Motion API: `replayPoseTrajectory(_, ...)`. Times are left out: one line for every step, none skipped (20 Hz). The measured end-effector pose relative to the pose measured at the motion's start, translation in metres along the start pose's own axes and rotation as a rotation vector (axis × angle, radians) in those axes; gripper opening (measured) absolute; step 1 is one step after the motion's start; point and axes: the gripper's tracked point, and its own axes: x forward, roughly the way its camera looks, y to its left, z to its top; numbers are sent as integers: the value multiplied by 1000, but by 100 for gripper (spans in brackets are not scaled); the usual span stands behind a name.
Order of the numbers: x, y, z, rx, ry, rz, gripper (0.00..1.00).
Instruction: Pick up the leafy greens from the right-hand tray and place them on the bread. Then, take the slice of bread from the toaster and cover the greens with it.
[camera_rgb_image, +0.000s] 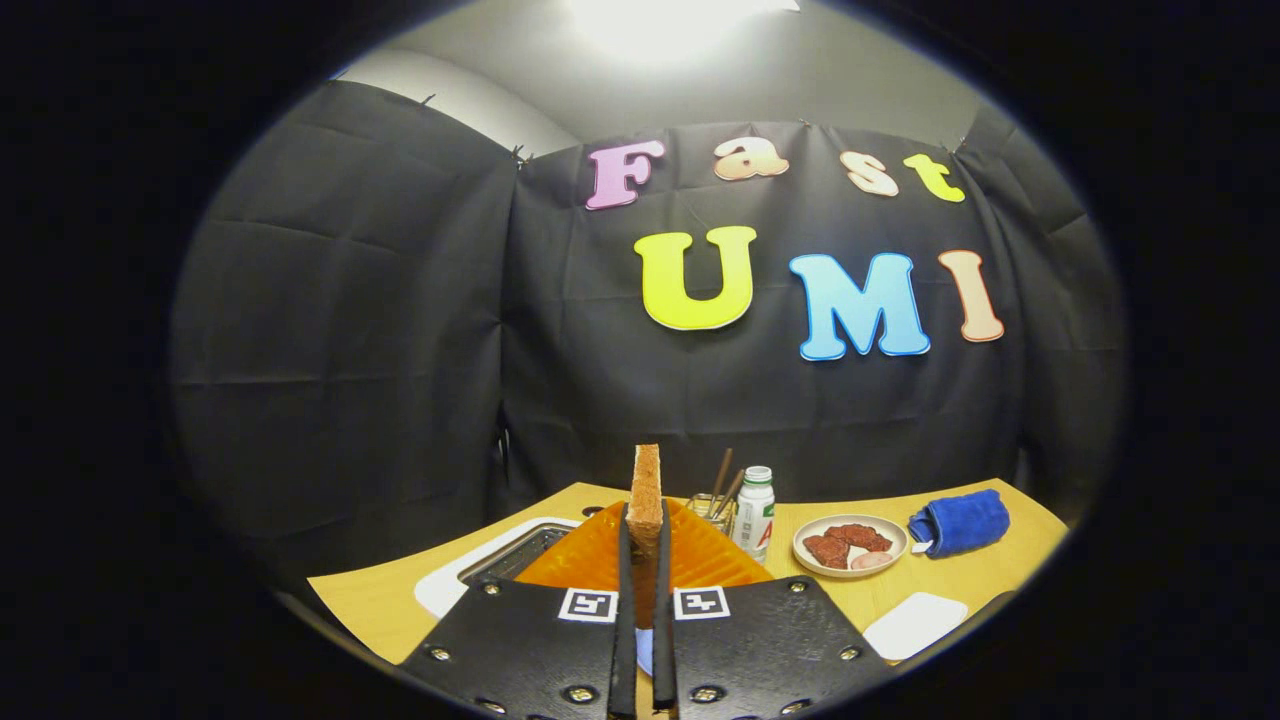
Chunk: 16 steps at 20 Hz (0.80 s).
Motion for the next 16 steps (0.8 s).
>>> replayPoseTrajectory(-1,-8,-4,5,2,-20,6)
replayPoseTrajectory(-2,-13,-9,11,6,-32,6)
replayPoseTrajectory(-2,-19,-12,21,8,-43,6)
replayPoseTrajectory(-2,-23,-16,26,18,-49,6)
replayPoseTrajectory(-2,-27,-21,26,27,-54,6)
replayPoseTrajectory(-3,-30,-23,22,29,-55,6)
replayPoseTrajectory(-5,-31,-26,21,33,-52,6)
replayPoseTrajectory(-5,-33,-30,24,34,-49,6)
replayPoseTrajectory(-7,-36,-31,33,32,-47,6)
replayPoseTrajectory(-10,-41,-34,46,26,-50,6)
replayPoseTrajectory(-12,-47,-35,59,23,-61,6)
replayPoseTrajectory(-14,-52,-37,66,22,-68,6)
replayPoseTrajectory(-15,-57,-39,65,24,-75,6)
replayPoseTrajectory(-15,-63,-43,63,32,-83,6)
replayPoseTrajectory(-14,-66,-48,64,41,-85,6)
replayPoseTrajectory(-13,-67,-52,78,42,-75,6)
